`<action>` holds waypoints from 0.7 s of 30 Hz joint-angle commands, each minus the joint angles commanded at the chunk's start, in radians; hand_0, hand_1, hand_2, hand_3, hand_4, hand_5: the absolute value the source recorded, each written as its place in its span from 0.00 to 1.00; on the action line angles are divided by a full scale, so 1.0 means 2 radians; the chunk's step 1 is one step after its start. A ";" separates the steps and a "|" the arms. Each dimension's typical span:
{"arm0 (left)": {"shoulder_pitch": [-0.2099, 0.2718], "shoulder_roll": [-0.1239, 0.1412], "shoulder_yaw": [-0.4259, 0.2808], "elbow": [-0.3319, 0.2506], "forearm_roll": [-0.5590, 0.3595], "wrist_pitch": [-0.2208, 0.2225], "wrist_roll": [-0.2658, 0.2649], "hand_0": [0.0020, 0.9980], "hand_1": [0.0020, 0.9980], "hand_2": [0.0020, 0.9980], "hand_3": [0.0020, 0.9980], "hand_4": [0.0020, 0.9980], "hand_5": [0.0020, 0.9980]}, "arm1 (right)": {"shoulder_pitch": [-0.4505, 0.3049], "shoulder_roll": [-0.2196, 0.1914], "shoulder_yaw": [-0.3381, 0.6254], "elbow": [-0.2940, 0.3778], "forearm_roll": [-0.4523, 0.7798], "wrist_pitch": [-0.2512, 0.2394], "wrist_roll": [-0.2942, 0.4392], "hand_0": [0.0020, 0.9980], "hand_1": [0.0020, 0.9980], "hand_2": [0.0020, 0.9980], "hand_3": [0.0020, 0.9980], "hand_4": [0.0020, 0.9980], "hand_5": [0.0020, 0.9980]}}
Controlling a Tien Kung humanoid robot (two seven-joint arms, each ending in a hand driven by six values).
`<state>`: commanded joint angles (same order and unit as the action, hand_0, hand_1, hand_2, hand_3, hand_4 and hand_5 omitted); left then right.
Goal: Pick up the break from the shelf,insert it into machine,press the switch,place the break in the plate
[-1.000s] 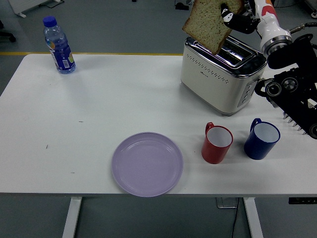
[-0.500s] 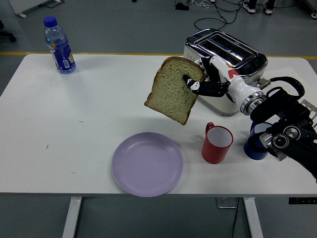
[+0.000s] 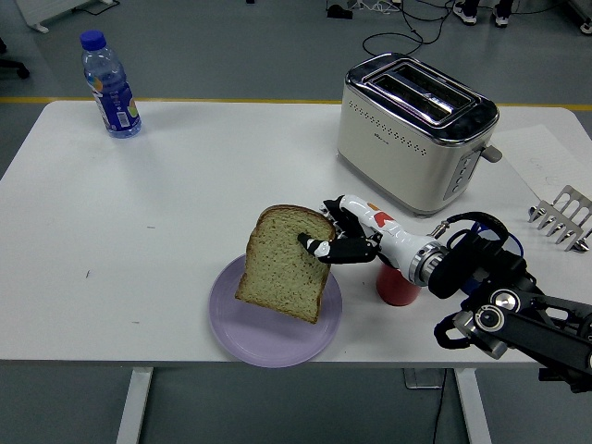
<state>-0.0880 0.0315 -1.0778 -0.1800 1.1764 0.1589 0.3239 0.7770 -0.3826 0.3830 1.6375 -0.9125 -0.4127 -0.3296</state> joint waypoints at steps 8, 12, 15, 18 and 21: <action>-0.001 0.000 0.002 0.000 -0.002 0.000 0.000 0.42 0.48 0.51 0.57 0.36 1.00 | -0.004 0.033 -0.013 -0.029 -0.008 -0.007 0.002 0.20 0.27 0.37 0.45 0.53 0.06; -0.002 0.000 0.003 0.000 -0.003 0.000 0.000 0.42 0.48 0.51 0.57 0.36 1.00 | -0.005 0.047 -0.018 -0.048 -0.013 -0.009 0.004 0.24 0.28 0.37 0.46 0.52 0.06; -0.003 -0.001 0.002 0.000 -0.002 0.000 0.000 0.42 0.48 0.51 0.57 0.36 1.00 | -0.008 0.056 -0.018 -0.064 -0.027 -0.009 0.002 0.32 0.32 0.40 0.49 0.51 0.07; -0.003 -0.001 0.003 0.000 -0.003 0.000 0.000 0.42 0.48 0.51 0.57 0.36 1.00 | -0.010 0.062 -0.019 -0.074 -0.030 -0.009 0.003 0.32 0.32 0.40 0.49 0.51 0.07; -0.003 -0.001 0.003 0.000 -0.003 0.000 0.000 0.42 0.48 0.51 0.57 0.36 1.00 | -0.012 0.068 -0.021 -0.086 -0.038 -0.006 0.002 0.43 0.40 0.46 0.52 0.50 0.07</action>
<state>-0.0947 0.0301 -1.0715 -0.1800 1.1704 0.1594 0.3232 0.7532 -0.2460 0.3405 1.4663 -0.9877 -0.4256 -0.3257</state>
